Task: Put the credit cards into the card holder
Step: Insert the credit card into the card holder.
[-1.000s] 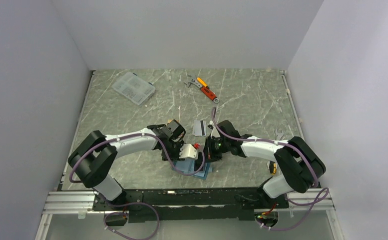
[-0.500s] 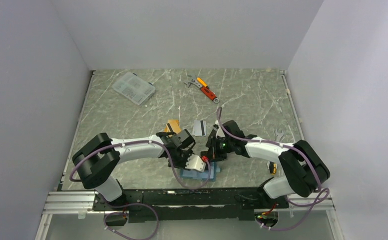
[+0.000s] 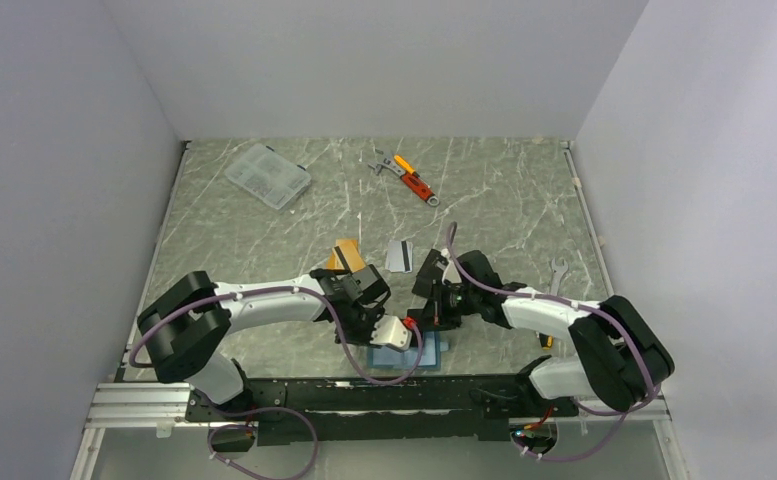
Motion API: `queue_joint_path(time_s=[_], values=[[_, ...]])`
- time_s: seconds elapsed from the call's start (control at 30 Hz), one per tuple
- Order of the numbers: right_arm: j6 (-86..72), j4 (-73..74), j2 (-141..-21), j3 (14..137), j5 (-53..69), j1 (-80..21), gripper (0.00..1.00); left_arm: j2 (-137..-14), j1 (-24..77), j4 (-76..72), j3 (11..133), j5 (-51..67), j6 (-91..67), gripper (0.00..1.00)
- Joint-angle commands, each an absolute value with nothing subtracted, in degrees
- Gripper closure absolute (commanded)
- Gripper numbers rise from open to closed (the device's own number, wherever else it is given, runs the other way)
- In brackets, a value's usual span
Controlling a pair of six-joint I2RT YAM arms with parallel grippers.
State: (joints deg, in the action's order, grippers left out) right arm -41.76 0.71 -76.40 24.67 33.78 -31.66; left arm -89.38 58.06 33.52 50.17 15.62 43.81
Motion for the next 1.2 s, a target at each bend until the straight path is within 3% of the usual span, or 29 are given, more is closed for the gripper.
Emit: queue_joint_path(time_s=[0.0, 0.33, 1.17], values=[[-43.6, -3.77, -74.04, 23.95, 34.35, -31.73, 1.0, -86.52, 57.92, 35.37, 50.47, 17.39, 42.28, 0.7], [-47.33, -9.26, -72.74, 21.08, 35.01, -31.09, 1.0, -86.85, 59.55, 35.32, 53.09, 20.04, 44.21, 0.74], [-51.66, -16.96, -74.96, 14.45, 35.76, -33.45, 1.0, -91.06, 64.07, 28.65, 48.68, 13.36, 44.14, 0.79]])
